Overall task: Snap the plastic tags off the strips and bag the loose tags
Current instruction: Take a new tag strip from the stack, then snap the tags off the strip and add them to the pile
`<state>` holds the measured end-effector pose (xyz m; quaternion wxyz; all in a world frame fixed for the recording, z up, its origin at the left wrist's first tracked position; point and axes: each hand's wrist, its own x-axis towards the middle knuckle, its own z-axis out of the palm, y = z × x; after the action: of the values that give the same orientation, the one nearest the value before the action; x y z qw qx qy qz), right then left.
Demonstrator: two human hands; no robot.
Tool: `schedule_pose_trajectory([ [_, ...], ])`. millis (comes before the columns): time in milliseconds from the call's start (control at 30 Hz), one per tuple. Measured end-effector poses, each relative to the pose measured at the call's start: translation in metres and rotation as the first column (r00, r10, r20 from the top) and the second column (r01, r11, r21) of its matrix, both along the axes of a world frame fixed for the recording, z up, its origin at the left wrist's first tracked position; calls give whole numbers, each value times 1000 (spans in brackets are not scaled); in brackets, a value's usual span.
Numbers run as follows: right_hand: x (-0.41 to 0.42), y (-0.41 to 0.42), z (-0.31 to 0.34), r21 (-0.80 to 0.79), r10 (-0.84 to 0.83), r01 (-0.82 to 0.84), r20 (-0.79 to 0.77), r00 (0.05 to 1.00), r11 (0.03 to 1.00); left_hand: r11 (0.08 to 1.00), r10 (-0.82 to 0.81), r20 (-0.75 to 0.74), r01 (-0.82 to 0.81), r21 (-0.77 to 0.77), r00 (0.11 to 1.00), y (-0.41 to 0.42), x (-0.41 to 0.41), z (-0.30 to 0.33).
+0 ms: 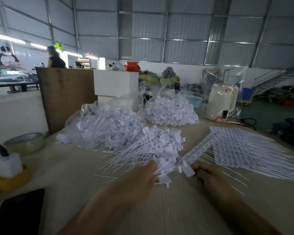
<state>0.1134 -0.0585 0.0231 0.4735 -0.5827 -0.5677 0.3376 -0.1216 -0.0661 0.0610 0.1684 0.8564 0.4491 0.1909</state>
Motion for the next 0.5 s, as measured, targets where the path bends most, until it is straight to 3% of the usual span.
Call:
schedule_pose_trajectory([
  [100,1,4,-1,2,-3,3,-8,1000,1000,986,3,262,-47,160,965,19,0,19],
  [200,-2,5,0,30,35,-37,60,998,999,914,129,339,-244,323,932,48,3,40],
  [267,-4,4,1,43,64,-68,90,994,997,865,307,161,-345,365,938,68,6,44],
  [367,-3,3,1,61,94,-108,192,977,992,865,490,-315,-410,287,813,86,12,32],
  [433,-3,2,0,70,97,-113,204,974,991,854,520,-340,-472,219,784,85,19,20],
  [500,-4,1,1,84,113,-136,236,965,987,810,577,-220,-518,274,786,80,28,9],
])
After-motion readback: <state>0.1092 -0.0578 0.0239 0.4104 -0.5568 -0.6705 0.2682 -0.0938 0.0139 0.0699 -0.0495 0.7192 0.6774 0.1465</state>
